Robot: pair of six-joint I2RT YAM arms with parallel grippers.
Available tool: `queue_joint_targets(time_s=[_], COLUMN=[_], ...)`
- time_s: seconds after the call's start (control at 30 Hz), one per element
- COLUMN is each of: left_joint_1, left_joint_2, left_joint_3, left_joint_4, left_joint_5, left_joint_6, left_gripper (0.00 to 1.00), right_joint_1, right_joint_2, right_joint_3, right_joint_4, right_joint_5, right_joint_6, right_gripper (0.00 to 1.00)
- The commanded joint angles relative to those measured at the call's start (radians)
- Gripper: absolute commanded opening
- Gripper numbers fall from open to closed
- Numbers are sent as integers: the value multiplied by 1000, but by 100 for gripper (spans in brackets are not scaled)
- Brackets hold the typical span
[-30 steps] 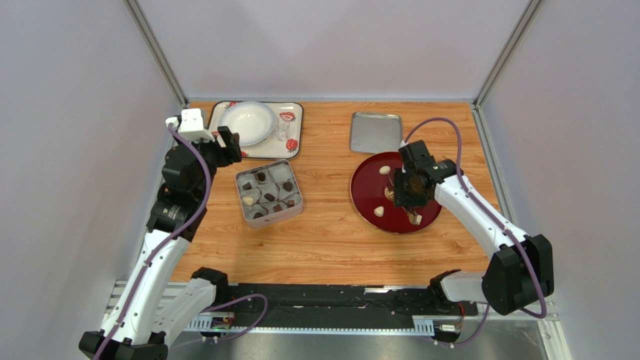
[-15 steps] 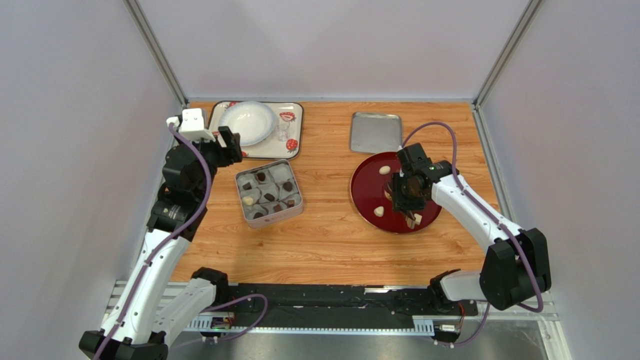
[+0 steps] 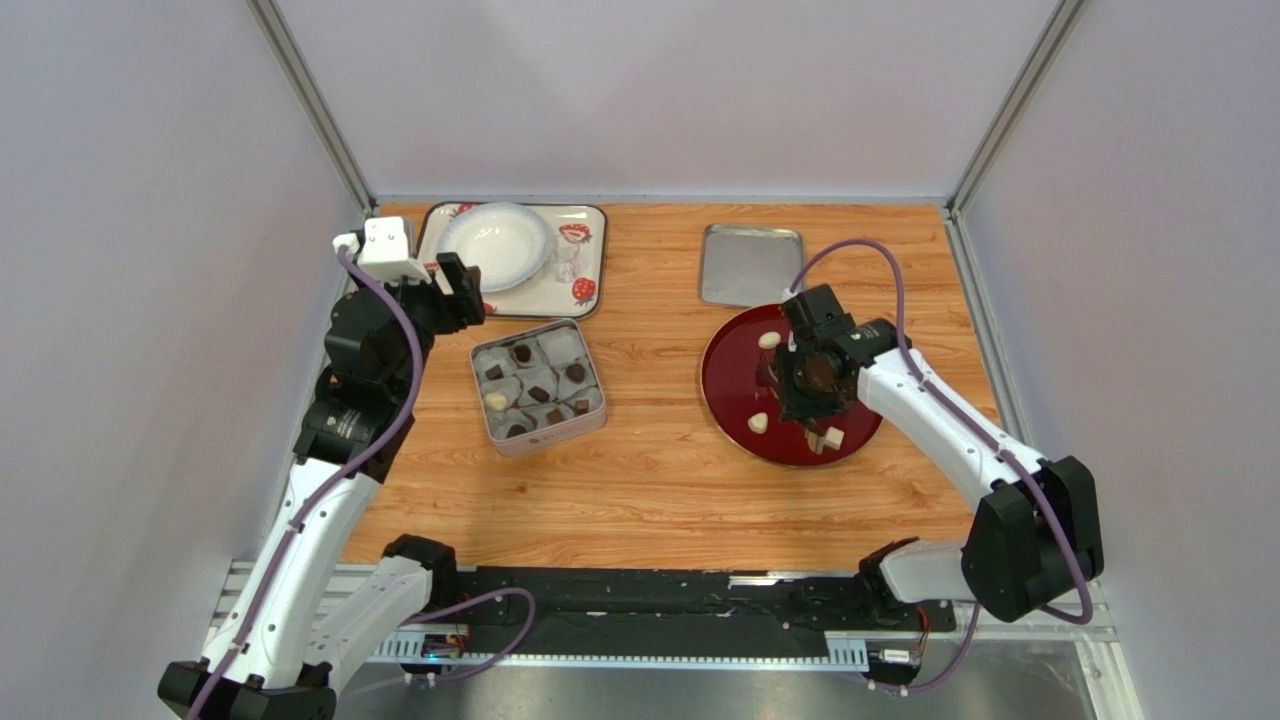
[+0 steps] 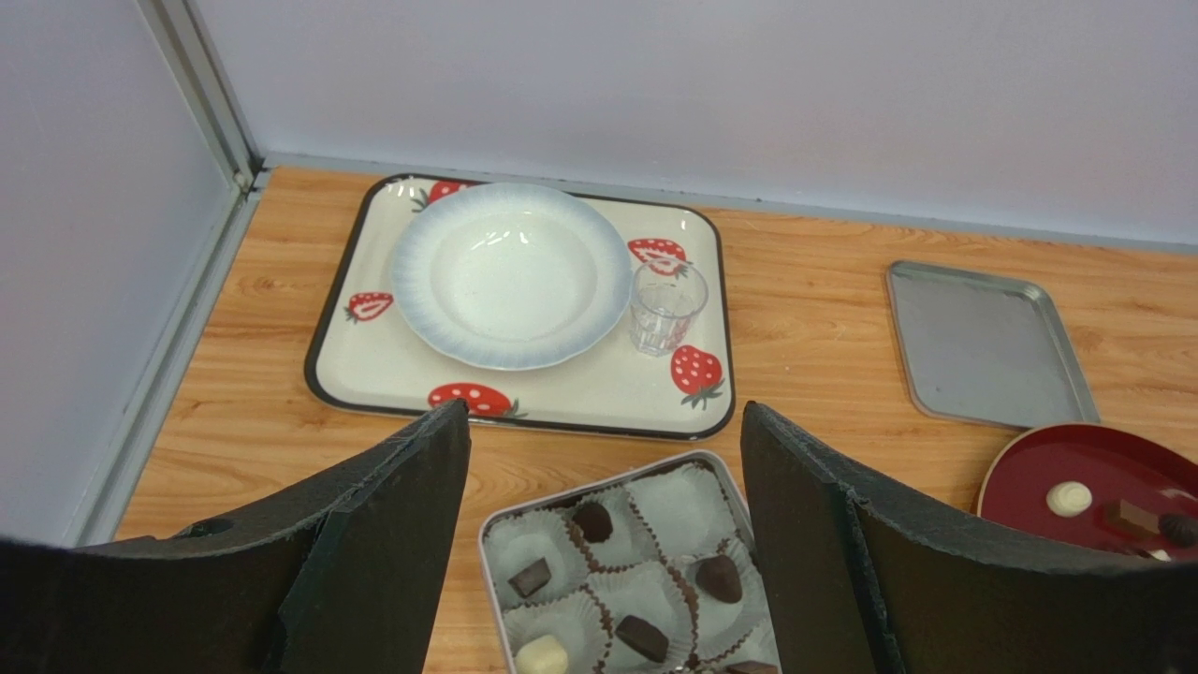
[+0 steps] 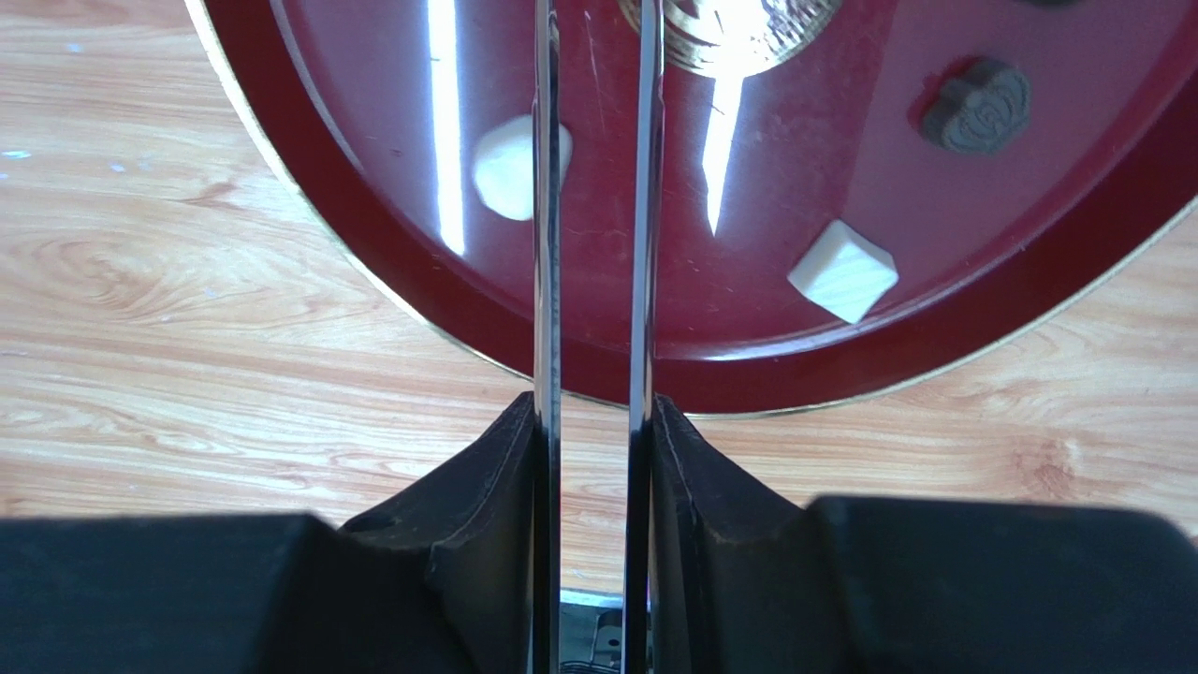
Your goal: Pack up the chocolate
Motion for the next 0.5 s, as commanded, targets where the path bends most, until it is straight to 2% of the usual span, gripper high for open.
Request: queue_joint_targets(time_s=[0.0,0.13,0.47], left_joint_1=[8,8,8], left_joint_2=[-4,-6,-9], left_joint_3=[46,46,46], left_joint_4=[4,3,4], left_joint_5=[8,6,3], left_joint_6=[-9,-8,-6], left_gripper=[79,79,79], right_joint_1=[46,112,334], right_joint_2=[-30,-5,173], right_joint_3=[92,172,387], right_joint_4=[22,45,73], right_joint_5=[13,8,47], right_joint_6=[4,1,-28], right_gripper=[26,26,26])
